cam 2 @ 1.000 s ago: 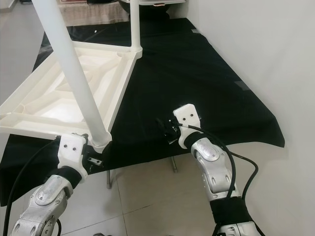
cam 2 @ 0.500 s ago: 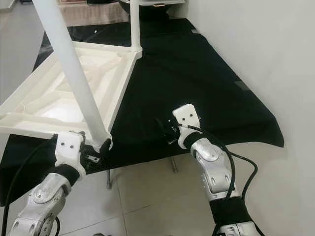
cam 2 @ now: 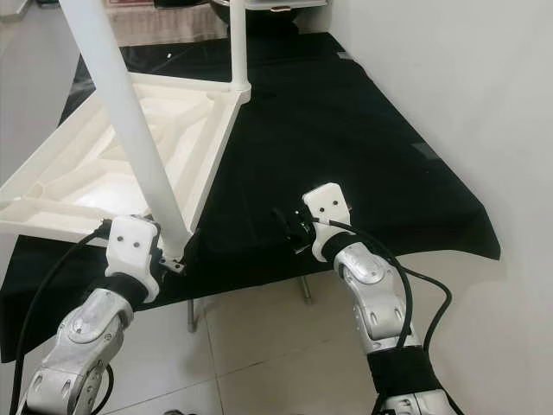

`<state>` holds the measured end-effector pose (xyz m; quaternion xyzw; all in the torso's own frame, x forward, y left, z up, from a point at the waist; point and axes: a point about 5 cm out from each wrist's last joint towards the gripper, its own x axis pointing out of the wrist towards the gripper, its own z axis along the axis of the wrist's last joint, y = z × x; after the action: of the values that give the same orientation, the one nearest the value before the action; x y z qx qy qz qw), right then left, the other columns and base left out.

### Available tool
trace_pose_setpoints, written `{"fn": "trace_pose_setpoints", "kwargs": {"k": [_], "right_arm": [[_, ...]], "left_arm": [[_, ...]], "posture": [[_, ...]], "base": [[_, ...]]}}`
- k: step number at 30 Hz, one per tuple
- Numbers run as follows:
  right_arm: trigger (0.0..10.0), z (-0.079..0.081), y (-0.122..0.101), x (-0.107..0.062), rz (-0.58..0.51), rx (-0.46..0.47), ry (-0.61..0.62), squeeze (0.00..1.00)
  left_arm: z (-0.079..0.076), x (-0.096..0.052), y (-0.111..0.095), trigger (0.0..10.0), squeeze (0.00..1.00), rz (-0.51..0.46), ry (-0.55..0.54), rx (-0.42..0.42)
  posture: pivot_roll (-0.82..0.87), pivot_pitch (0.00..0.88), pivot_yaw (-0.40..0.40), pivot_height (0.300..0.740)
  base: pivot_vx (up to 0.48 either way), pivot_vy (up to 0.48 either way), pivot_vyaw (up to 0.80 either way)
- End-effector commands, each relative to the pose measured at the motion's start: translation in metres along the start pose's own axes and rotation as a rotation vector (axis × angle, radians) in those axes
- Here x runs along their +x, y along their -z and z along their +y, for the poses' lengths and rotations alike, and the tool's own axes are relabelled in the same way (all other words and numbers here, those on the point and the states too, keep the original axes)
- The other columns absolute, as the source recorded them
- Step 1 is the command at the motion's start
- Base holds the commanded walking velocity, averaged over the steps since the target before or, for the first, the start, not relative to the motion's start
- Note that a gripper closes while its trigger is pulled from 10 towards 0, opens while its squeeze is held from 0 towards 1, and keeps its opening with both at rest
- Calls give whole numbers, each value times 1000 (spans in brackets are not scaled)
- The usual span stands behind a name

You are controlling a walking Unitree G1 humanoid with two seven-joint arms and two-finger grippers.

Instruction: Building children table

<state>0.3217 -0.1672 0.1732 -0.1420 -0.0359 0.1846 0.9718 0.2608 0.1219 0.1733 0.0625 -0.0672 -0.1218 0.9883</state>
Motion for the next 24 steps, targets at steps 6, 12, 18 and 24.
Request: {"fn": "trace_pose_setpoints", "kwargs": {"k": [6, 12, 18, 24], "right_arm": [[10000, 2, -3, 0, -11, 2, -3, 0], [10000, 1, -3, 0, -12, 2, 2, 0], [10000, -1, -2, -1, -11, 2, 11, 0], [10000, -1, -1, -2, -7, 2, 17, 0]], "left_arm": [[3, 16, -3, 10000, 0, -27, -25, 35], [7, 35, -13, 10000, 0, -75, -36, 39], [4, 44, -18, 10000, 0, -97, -24, 17], [-2, 46, -19, 10000, 0, -104, 1, -25]], "posture": [[53, 153, -40, 740], [45, 154, -37, 740], [42, 156, -32, 740], [43, 158, -32, 740]], "base": [[0, 0, 0], [0, 0, 0], [0, 0, 0], [0, 0, 0]]}}
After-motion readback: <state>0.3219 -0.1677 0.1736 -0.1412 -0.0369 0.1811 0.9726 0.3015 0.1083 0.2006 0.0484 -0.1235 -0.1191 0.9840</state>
